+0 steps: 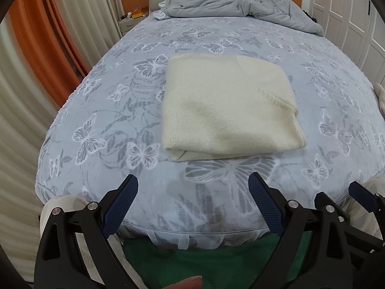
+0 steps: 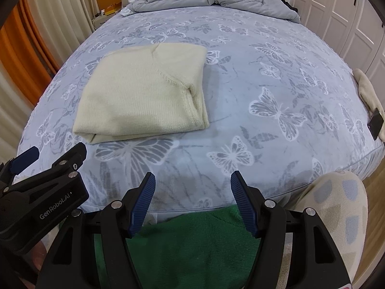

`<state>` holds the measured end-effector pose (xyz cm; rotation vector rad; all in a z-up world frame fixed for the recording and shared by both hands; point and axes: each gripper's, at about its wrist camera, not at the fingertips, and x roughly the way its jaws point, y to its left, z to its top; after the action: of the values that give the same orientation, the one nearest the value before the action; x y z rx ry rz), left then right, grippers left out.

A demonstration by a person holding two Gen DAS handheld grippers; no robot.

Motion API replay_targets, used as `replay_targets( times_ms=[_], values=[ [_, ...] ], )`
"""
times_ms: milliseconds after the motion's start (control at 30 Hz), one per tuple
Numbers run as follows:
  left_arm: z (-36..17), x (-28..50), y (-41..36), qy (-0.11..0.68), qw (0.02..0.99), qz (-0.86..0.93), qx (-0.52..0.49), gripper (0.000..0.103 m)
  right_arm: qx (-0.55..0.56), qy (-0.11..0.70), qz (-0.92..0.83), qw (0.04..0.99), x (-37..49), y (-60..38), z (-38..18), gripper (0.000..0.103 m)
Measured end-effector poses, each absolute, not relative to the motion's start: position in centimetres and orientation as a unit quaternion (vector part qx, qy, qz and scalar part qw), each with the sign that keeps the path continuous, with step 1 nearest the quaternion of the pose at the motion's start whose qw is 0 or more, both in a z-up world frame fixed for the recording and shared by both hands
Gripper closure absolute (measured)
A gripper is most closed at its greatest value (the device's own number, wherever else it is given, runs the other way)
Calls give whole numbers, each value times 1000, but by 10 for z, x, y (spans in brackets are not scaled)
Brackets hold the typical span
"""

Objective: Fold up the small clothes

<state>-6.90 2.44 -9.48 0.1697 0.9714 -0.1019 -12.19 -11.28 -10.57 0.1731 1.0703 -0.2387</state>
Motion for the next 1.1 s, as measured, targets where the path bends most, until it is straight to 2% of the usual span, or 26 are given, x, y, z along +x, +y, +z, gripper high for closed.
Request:
replay_targets(
  times_ms=[833, 1100],
  values=[
    [-99, -69, 25, 470, 877, -46, 86, 13, 85, 514, -115, 845, -123, -113, -108, 39],
    [-101, -69, 24, 464, 880, -46, 92, 18, 83, 519, -119, 842, -123, -114, -111, 39]
  ],
)
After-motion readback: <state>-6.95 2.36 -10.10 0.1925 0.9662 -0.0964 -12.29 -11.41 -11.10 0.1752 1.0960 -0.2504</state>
